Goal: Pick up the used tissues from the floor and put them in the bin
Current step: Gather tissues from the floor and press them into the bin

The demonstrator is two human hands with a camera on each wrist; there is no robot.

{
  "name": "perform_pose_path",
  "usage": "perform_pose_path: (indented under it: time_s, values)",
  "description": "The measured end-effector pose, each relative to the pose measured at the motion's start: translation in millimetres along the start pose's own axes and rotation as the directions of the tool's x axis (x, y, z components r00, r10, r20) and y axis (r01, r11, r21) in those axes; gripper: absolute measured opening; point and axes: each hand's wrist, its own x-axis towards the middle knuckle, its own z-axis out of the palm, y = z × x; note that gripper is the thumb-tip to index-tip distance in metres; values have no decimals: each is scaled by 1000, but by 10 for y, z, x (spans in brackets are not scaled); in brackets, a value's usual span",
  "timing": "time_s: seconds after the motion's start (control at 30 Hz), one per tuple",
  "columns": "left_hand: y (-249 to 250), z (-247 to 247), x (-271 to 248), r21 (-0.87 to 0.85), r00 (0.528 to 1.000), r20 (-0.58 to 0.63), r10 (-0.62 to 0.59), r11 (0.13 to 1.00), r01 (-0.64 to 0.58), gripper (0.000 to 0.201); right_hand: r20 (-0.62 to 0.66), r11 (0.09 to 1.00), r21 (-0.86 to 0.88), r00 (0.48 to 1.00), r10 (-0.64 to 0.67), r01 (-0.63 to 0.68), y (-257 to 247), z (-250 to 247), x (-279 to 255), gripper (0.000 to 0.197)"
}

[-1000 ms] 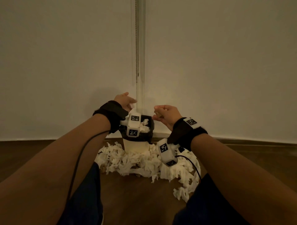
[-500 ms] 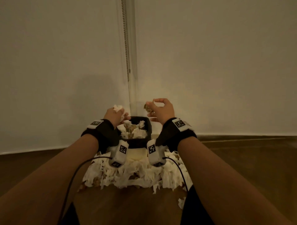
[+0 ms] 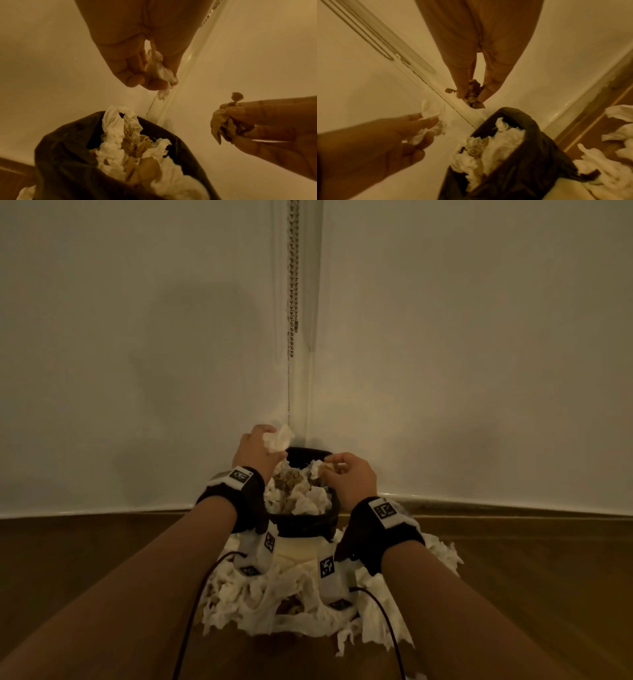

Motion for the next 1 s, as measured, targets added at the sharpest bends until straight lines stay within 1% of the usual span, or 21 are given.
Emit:
perform_pose_path:
  time_s: [0.07,0.17,0.23,0.3,0.33,0.4,0.47,0.53,0.6,0.7,0.77,0.83,0.9,1.0]
  values:
    - [-63,82,73,-9,1000,1,12,1000,-12,43,-1,999,-32,999,42,-42,140,88,108,26]
    - [-153,186,173,53,1000,22,-9,999,8,38,1,994,-86,998,70,-69,284,205,276,32]
    - [-194,246,202,48,995,86,-51,998,47,46,19,990,-119,997,79,-76,323,243,361,39]
    - [-249,311,220,13,985,148,-89,996,88,56,50,989,-104,993,111,-106,375,280,435,45]
    - [-273,342,226,-7,982,162,-100,995,103,59,62,988,-101,990,127,-121,405,293,454,47]
    - [-301,382,236,-47,982,161,-103,993,111,55,63,984,-132,989,132,-123,452,312,464,47]
    - [-300,401,244,-99,988,126,-88,990,101,46,27,981,-169,994,102,-96,480,323,457,44]
    - [-287,378,243,-119,996,57,-64,990,71,38,-45,982,-174,997,68,-75,469,325,452,39]
    - [-289,321,236,-122,999,-15,-34,992,32,33,-117,985,-162,992,46,-64,451,327,450,35]
    - [-343,185,189,-65,995,-103,-7,998,0,31,-142,993,-115,990,12,-28,410,350,393,30]
    - [-416,67,135,2,992,-129,2,1000,-2,30,-114,997,-70,992,-46,39,366,386,339,26]
    - [-523,-73,65,81,992,-124,5,997,5,29,-33,991,-72,993,-111,109,300,436,277,19]
    - [-659,-227,-20,166,996,-93,-4,986,19,30,57,981,-89,985,-165,170,212,504,206,15]
    - [-902,-447,-212,323,1000,-8,-13,946,15,29,175,962,-121,959,-224,247,77,613,95,28]
